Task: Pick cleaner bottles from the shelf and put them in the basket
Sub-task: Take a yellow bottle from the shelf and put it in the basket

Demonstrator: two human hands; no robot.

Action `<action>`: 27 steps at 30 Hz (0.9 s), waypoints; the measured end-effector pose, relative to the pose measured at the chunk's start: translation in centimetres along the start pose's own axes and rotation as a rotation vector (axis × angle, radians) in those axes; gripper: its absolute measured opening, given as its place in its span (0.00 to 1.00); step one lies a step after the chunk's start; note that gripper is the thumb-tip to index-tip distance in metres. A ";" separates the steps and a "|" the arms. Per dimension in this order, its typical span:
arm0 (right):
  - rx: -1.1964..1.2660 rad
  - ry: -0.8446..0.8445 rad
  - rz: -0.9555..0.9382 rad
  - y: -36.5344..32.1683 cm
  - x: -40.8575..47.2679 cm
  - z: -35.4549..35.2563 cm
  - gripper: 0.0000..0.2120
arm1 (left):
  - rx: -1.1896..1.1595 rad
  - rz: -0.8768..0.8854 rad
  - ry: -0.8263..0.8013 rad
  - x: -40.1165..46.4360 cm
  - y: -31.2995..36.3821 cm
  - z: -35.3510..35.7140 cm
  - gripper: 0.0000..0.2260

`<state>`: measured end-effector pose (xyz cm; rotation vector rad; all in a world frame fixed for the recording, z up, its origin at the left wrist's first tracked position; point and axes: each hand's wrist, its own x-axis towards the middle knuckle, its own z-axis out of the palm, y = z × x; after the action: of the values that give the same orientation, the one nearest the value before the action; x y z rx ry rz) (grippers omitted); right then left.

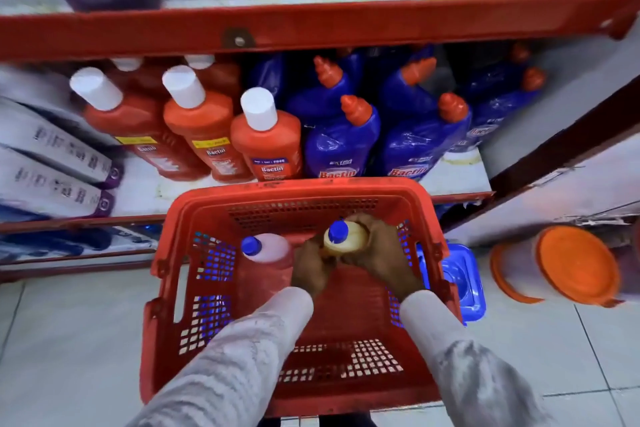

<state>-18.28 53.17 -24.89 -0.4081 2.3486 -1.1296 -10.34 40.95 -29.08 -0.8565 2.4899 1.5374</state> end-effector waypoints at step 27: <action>-0.084 0.643 -0.389 -18.1 -4.7 -11.1 0.10 | 0.366 0.941 0.556 -5.0 21.9 -16.4 0.18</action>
<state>-19.54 51.36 -3.24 -0.6258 2.9654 -1.5185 -13.78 36.43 -1.84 0.0136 3.7436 0.9393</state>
